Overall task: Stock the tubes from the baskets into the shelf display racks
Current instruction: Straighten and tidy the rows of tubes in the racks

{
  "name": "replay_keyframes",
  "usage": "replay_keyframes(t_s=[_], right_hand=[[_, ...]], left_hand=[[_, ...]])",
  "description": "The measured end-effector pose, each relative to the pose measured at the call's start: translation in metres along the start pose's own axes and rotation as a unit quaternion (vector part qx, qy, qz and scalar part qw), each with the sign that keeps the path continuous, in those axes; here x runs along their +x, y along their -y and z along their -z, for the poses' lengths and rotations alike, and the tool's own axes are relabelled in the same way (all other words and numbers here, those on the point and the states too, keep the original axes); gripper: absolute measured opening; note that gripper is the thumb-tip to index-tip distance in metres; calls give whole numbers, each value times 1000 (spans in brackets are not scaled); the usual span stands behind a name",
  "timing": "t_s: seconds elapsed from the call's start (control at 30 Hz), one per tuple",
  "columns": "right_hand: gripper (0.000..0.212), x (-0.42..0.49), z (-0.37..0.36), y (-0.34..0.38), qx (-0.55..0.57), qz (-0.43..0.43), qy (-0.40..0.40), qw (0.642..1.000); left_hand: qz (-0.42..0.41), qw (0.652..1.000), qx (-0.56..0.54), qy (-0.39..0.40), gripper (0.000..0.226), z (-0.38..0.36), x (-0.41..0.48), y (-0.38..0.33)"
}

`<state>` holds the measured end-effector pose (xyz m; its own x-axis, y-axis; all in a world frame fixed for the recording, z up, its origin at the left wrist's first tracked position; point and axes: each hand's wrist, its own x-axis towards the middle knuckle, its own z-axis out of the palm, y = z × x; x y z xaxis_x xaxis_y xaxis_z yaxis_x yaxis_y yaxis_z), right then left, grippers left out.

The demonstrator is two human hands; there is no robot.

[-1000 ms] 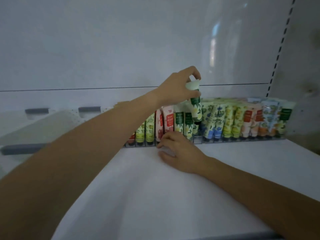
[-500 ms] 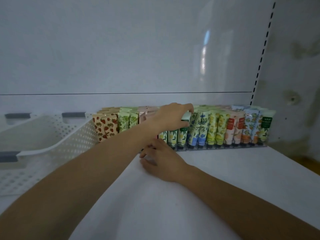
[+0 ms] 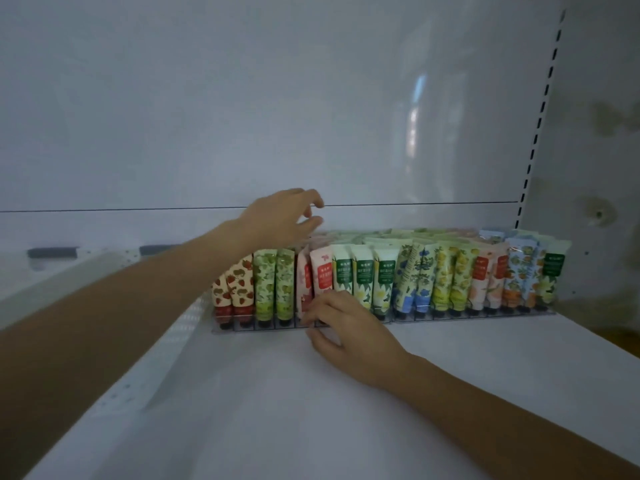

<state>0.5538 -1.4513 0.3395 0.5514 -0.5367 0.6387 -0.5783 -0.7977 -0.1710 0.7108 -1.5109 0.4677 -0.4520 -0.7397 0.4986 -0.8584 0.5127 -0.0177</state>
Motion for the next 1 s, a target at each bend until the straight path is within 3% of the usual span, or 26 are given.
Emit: replay_keyframes(t_s=[0.3, 0.5, 0.67, 0.83, 1.0], right_hand=[[23, 48, 26, 22, -72, 97, -83, 989], [18, 149, 49, 26, -104, -37, -66, 992], [18, 205, 35, 19, -40, -164, -90, 981], [17, 215, 3, 14, -11, -201, -31, 979], [14, 212, -15, 6, -56, -204, 17, 977]], left_hand=[[71, 997, 36, 15, 26, 20, -37, 113], [48, 993, 67, 83, 27, 10, -37, 144], [12, 999, 25, 18, 27, 3, -40, 152], [7, 1000, -21, -10, 29, -2, -44, 153], [4, 1000, -19, -24, 28, -5, -46, 154]])
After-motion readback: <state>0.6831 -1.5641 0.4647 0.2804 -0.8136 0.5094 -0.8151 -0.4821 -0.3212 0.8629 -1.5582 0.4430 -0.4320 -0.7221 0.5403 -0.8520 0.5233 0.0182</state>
